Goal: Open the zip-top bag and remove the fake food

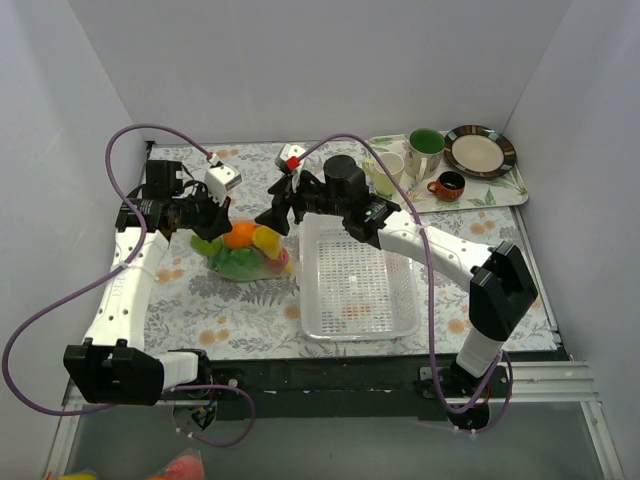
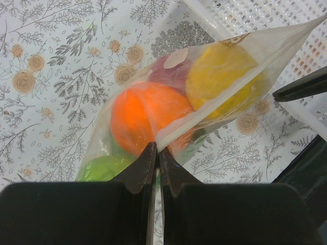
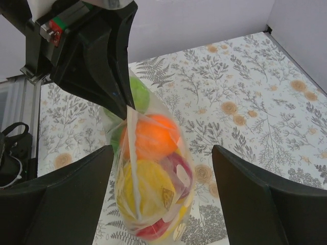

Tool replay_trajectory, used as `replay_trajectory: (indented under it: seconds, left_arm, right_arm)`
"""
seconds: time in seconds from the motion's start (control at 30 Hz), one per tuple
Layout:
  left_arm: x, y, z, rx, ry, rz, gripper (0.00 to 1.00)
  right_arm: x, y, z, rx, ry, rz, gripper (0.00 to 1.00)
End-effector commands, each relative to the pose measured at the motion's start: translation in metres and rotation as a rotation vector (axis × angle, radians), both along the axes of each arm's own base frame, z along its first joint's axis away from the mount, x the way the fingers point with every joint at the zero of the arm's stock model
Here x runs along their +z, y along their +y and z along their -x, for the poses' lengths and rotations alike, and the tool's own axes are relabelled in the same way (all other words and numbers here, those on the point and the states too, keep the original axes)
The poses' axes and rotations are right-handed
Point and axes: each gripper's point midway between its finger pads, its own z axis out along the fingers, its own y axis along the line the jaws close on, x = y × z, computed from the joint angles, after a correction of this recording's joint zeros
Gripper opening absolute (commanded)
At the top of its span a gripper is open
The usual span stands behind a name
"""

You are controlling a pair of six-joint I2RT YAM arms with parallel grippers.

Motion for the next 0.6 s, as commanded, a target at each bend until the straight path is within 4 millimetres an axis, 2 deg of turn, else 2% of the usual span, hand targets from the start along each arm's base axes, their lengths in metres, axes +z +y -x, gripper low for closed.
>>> replay_trajectory:
  seconds: [0.0, 0.2, 0.23, 0.3, 0.37, 0.4, 0.43, 0.47, 0.5, 0.53, 0.57]
  left_arm:
    - [0.024, -0.011, 0.003, -0.051, -0.047, 0.047, 0.02]
    - [0.026, -0.017, 0.003, -0.084, -0.041, 0.065, 0.03]
    - [0.026, -0.018, 0.004, -0.089, -0.035, 0.071, 0.04]
    - [0.028, -0.022, 0.006, -0.105, -0.022, 0.087, 0.04]
    - [0.031, -0.025, 0.007, -0.116, -0.027, 0.100, 0.08]
    - [0.032, -0.026, 0.008, -0.116, -0.031, 0.102, 0.12]
    - [0.033, -0.026, 0.008, -0.115, -0.035, 0.104, 0.39]
    - [0.035, -0.025, 0.007, -0.103, -0.040, 0.109, 0.58]
    - [0.036, -0.023, 0.005, -0.081, -0.047, 0.101, 0.73]
    - [0.041, -0.020, 0.004, -0.050, -0.067, 0.098, 0.78]
    - [0.047, -0.016, -0.004, -0.011, -0.103, 0.098, 0.84]
  right_arm:
    - [0.012, 0.012, 0.011, 0.090, -0.011, -0.025, 0.83]
    - [-0.006, 0.019, 0.030, 0.202, 0.036, 0.025, 0.82]
    - [-0.011, 0.022, 0.030, 0.210, 0.046, 0.037, 0.78]
    - [-0.010, 0.025, 0.033, 0.228, 0.050, 0.045, 0.73]
    - [-0.009, 0.027, 0.032, 0.230, 0.049, 0.051, 0.59]
    - [-0.011, 0.027, 0.032, 0.230, 0.056, 0.059, 0.46]
    - [-0.011, 0.027, 0.031, 0.229, 0.056, 0.061, 0.36]
    - [-0.010, 0.027, 0.030, 0.222, 0.051, 0.061, 0.24]
    - [-0.013, 0.025, 0.029, 0.211, 0.054, 0.067, 0.06]
    - [-0.011, 0.024, 0.028, 0.198, 0.053, 0.068, 0.01]
    - [-0.012, 0.022, 0.023, 0.162, 0.050, 0.073, 0.01]
